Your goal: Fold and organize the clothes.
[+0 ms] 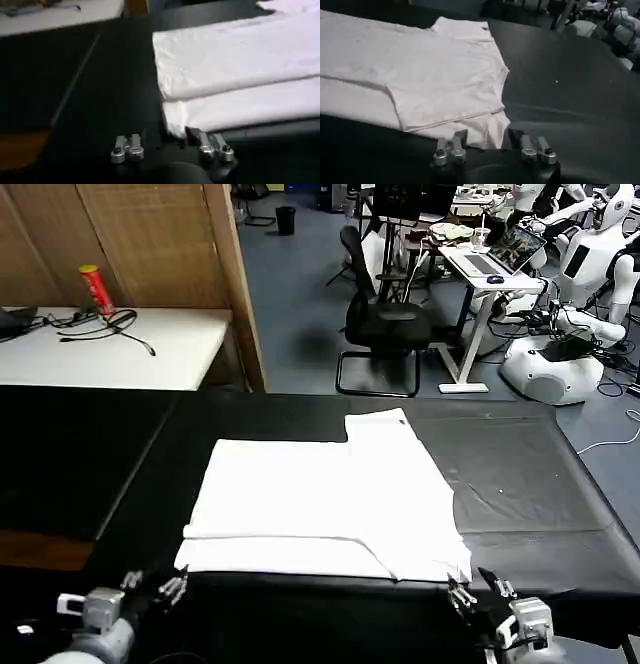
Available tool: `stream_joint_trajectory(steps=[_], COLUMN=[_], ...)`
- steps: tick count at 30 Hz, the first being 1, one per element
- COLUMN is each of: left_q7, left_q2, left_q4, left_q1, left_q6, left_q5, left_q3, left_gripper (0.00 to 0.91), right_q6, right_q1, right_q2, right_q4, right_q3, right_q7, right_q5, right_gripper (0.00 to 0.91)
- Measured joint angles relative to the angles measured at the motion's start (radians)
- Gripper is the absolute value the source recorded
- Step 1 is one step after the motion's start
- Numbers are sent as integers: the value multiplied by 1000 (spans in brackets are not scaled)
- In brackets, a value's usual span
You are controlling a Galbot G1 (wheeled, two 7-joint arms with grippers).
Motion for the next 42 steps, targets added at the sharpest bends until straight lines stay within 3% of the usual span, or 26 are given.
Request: stream_joint_trajectory(steps=[5,8,15,24,32,42], left_q7=[-12,-18,-42,-36,-32,-2], left_q2=[27,46,85,70,37,9], left_q4=[68,145,379,663,864,990], left_q1=[-163,-291,-599,-899,-1035,-1092], left_q6=[-27,-24,4,31,84,78], left_q5=[-95,-158,-275,-283,-287,-253], left_q3=[32,75,200,378,442,461], left_gripper=[878,878,878,878,878,878], right_q6=[96,118,112,73,3,36], right_q1=[225,359,674,948,1087,1167], right_q2=[-43,-47,-19,49,83,100], right_q4=[-163,-269,-544,-874,-1053,-1191], right_q3=[-59,-122,-293,-403,-423,-465], right_q7=[-19,-9,32,49,67,14], right_q5=[-12,-18,-29,-25,23,27], right_gripper=[878,878,878,878,878,878])
